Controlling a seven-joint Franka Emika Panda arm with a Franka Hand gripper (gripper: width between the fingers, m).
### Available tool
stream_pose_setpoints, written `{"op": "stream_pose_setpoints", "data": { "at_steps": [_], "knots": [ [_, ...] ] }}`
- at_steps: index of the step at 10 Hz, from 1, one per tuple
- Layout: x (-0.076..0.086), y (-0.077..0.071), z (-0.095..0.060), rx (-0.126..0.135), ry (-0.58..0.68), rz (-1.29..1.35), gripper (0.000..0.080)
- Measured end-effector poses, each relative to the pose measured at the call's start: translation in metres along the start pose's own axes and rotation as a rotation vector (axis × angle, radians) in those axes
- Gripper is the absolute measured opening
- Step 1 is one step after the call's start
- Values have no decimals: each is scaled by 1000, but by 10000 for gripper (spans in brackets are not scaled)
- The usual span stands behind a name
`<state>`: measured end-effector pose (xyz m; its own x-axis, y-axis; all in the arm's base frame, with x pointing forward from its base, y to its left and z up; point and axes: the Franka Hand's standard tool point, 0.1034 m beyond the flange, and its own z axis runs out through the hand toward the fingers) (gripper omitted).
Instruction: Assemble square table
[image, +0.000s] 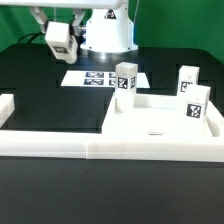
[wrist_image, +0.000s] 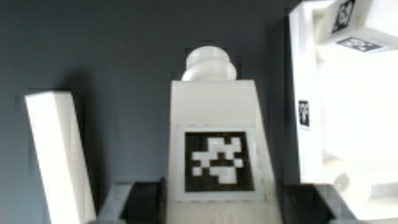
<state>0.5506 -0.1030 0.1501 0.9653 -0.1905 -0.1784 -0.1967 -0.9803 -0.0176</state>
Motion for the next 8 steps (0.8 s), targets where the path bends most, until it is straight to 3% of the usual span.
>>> {"op": "stream_pose_setpoints", "data": {
  "at_steps": [4,5,7,8],
  "knots": [
    [6,1,0,-17,242,2,291],
    [3,-15,-2,0,351,33,291],
    [5,-74,-3,29,482,83,291],
    [8,-91,-3,33,518,74,291]
  ]
}}
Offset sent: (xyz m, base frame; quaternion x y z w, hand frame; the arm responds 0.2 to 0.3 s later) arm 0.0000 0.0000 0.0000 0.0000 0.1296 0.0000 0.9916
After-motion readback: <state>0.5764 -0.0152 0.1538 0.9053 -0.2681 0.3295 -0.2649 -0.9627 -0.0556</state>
